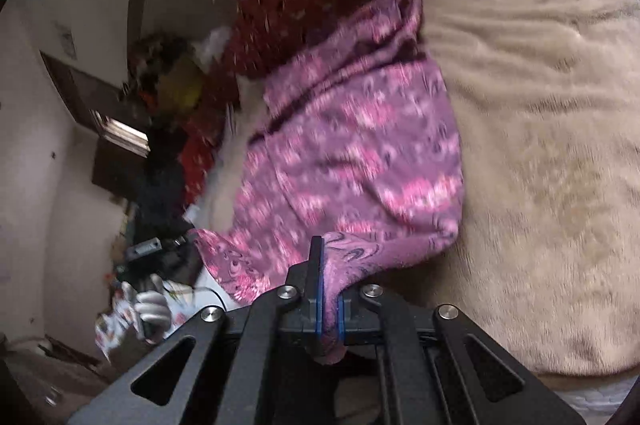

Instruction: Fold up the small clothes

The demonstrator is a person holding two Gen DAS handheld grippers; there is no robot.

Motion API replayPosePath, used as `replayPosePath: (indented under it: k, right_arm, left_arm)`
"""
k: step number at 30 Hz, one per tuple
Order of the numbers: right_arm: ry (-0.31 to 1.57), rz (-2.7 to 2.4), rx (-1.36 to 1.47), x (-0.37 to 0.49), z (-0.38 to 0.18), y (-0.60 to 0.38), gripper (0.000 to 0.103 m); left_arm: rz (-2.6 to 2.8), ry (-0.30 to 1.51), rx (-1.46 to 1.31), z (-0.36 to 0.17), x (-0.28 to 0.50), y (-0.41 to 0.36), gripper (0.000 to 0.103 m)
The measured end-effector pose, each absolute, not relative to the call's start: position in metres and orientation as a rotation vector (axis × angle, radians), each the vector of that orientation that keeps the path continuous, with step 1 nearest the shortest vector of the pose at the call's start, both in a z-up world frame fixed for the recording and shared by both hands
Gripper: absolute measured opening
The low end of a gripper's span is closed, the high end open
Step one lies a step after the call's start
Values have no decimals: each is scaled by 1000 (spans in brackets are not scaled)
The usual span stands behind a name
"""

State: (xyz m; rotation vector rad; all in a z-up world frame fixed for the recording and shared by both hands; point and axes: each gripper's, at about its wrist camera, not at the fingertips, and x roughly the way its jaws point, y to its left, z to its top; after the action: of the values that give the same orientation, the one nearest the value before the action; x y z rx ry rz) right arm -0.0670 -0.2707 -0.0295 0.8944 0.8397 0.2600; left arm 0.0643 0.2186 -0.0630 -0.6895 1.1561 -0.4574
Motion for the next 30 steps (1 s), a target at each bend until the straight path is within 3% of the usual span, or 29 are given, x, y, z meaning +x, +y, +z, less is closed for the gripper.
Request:
replayPosePath:
  k: [14,30]
  right_arm:
    - [714,204,966,29,-12,-322,4]
    - [630,62,1138,189,-50,-397,4]
  left_arm:
    - [-369,1079,-811,-52,169,221,9]
    - [-297,1026,-762,-42,366,174,9]
